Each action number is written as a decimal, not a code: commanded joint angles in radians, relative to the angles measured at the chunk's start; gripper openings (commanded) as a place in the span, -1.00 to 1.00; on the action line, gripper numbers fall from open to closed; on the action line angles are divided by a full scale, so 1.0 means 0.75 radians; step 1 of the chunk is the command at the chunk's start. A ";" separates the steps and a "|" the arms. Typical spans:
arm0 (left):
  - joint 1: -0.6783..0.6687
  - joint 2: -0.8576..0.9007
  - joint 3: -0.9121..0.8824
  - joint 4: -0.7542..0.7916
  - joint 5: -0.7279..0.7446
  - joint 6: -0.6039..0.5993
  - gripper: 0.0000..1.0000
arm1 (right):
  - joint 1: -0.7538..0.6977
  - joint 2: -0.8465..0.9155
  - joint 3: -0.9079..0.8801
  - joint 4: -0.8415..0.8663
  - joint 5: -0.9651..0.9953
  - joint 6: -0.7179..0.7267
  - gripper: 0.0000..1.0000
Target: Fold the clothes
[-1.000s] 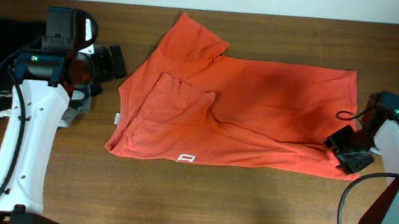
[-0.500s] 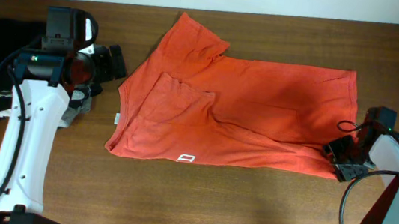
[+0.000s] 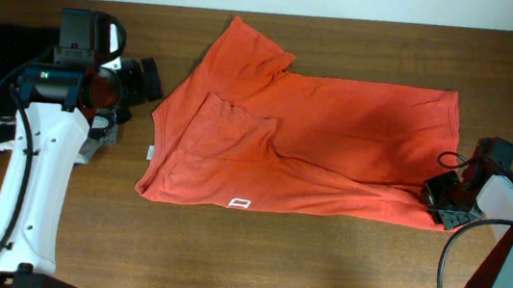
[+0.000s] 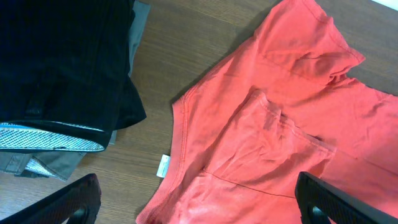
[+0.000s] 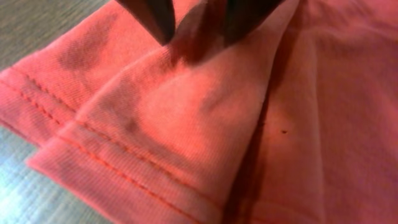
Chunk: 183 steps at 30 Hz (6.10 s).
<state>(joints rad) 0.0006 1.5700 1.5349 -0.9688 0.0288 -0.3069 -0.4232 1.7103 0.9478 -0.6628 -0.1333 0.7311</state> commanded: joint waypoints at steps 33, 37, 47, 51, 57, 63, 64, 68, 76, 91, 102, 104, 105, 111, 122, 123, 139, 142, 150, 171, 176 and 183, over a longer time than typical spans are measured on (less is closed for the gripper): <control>0.003 0.002 -0.001 -0.001 0.000 0.006 0.99 | 0.150 -0.013 0.250 -0.020 0.156 -0.176 -0.91; 0.003 0.002 -0.001 -0.001 0.000 0.006 0.99 | 0.208 0.002 0.250 0.045 0.204 -0.176 -0.81; 0.003 0.002 -0.001 -0.001 0.000 0.006 0.99 | 0.238 0.003 0.259 0.104 0.321 -0.222 0.10; 0.003 0.002 -0.001 -0.001 0.000 0.006 0.99 | 0.205 -0.015 0.434 -0.073 0.325 -0.436 0.28; 0.003 0.002 -0.002 -0.001 0.000 0.006 0.99 | 0.142 -0.021 0.797 -0.497 0.324 -0.447 0.44; 0.003 0.002 -0.001 -0.001 0.000 0.006 0.99 | 0.136 -0.021 0.910 -0.693 0.307 -0.491 0.75; 0.003 0.002 -0.001 -0.001 0.000 0.006 0.99 | 0.136 -0.020 0.908 -0.695 0.280 -0.538 0.67; 0.003 0.002 -0.001 0.007 0.002 0.006 0.99 | 0.136 -0.004 0.898 -0.647 0.189 -0.629 -0.52; 0.003 0.002 -0.001 0.134 0.005 0.006 0.99 | 0.136 0.122 0.898 -0.519 0.098 -0.837 -0.92; -0.126 0.226 0.148 0.420 0.212 0.125 0.79 | 0.138 0.217 0.922 -0.328 0.042 -0.866 -0.92; -0.305 0.804 0.544 0.645 0.160 0.205 -0.88 | 0.173 0.320 0.921 -0.220 0.054 -0.866 -0.92; -0.311 0.900 0.586 0.709 0.156 0.208 -0.90 | 0.181 0.324 0.921 -0.208 0.059 -0.866 -0.92; -0.311 0.934 0.596 0.734 0.151 0.208 -0.91 | 0.183 0.324 0.921 -0.203 0.063 -0.866 -0.92; -0.305 1.112 0.599 0.900 0.128 0.209 -0.90 | 0.190 0.324 0.918 -0.196 0.114 -0.867 -0.92; -0.297 1.259 0.599 1.019 0.101 0.209 -0.85 | 0.190 0.329 0.910 -0.162 0.138 -0.900 -0.92; -0.294 1.262 0.599 1.023 0.101 0.209 -0.85 | 0.190 0.330 0.907 -0.163 0.138 -0.900 -0.92; -0.243 1.356 0.599 0.992 0.003 0.208 -0.83 | 0.190 0.389 0.904 -0.188 0.139 -0.900 -0.92; -0.230 1.355 0.599 0.956 -0.066 0.208 -0.83 | 0.190 0.389 0.904 -0.191 0.139 -0.900 -0.92; -0.203 1.355 0.605 0.906 -0.079 0.208 -0.83 | 0.190 0.389 0.904 -0.193 0.140 -0.900 -0.92; -0.205 1.347 1.163 0.529 -0.078 0.208 -0.13 | 0.189 0.388 0.936 -0.203 0.169 -0.900 0.27; -0.208 1.347 1.475 0.321 0.028 0.243 0.02 | 0.189 0.384 0.990 -0.221 0.169 -0.899 0.38; -0.208 1.387 1.509 0.303 0.046 0.243 0.05 | 0.189 0.393 0.995 -0.169 0.182 -0.953 0.20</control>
<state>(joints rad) -0.1600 2.5828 2.6686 -0.7277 0.0357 -0.1444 -0.2863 1.9972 1.6737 -0.8085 -0.0223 0.0444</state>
